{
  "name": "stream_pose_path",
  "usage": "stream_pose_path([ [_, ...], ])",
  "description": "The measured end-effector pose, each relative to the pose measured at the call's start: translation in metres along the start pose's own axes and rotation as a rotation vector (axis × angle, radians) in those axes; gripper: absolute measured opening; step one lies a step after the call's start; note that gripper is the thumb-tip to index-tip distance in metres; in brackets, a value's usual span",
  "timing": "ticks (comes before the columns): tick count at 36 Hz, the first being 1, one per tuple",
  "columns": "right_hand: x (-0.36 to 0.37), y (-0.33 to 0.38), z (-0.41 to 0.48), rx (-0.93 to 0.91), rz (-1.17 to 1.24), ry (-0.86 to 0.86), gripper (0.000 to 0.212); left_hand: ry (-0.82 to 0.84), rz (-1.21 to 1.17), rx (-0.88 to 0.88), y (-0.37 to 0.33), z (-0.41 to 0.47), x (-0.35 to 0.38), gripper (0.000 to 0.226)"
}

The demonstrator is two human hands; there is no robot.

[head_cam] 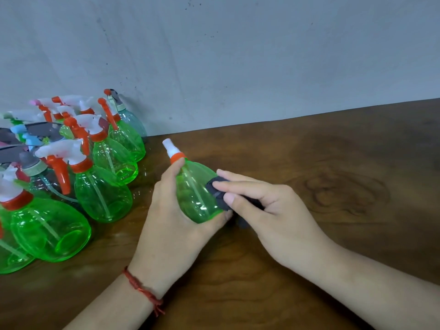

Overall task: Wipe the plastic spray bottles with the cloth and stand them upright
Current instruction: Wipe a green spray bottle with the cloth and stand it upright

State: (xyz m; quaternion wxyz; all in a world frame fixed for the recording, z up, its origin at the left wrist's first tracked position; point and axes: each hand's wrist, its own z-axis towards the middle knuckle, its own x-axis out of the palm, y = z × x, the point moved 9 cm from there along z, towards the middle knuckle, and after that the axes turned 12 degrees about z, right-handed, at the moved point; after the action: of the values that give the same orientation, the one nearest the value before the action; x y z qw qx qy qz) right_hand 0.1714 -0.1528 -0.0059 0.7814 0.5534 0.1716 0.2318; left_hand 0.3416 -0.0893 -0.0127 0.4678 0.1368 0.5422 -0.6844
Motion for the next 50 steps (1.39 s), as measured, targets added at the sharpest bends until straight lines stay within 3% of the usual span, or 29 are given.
stream_pose_path([
  [4, -0.011, -0.008, 0.007, 0.128, 0.197, -0.078, 0.028, 0.074, 0.042, 0.135, -0.021, -0.007, 0.008, 0.118],
  [11, -0.016, -0.001, 0.011, 0.243, 0.575, -0.056, 0.032, 0.293, -0.238, 0.272, -0.044, -0.018, 0.023, 0.123],
  [15, -0.019, -0.001, 0.013, 0.209, 0.496, -0.063, 0.03, 0.215, -0.028, 0.298, -0.044, -0.017, 0.018, 0.122],
  [19, -0.018, -0.003, 0.012, 0.14, 0.34, -0.069, 0.027, 0.165, 0.029, 0.295, -0.044, -0.015, 0.018, 0.119],
  [30, 0.012, 0.002, -0.005, -0.062, -0.136, 0.089, 0.033, -0.046, -0.161, -0.026, 0.001, 0.003, -0.005, 0.105],
  [33, 0.004, 0.0, 0.0, -0.013, -0.041, 0.032, 0.031, -0.019, -0.133, 0.012, 0.001, 0.002, 0.0, 0.111],
  [37, -0.01, -0.011, 0.008, 0.156, 0.284, -0.088, 0.029, 0.078, -0.148, 0.114, -0.013, -0.004, 0.009, 0.114],
  [40, -0.006, -0.015, 0.01, 0.296, 0.612, -0.058, 0.033, 0.132, -0.273, 0.189, -0.032, -0.011, 0.012, 0.113],
  [42, -0.006, -0.011, 0.011, 0.301, 0.709, -0.051, 0.034, 0.161, -0.318, 0.212, -0.036, -0.012, 0.014, 0.115],
  [50, -0.016, -0.011, 0.015, 0.212, 0.532, -0.081, 0.03, 0.18, -0.125, 0.245, -0.038, -0.013, 0.019, 0.113],
])
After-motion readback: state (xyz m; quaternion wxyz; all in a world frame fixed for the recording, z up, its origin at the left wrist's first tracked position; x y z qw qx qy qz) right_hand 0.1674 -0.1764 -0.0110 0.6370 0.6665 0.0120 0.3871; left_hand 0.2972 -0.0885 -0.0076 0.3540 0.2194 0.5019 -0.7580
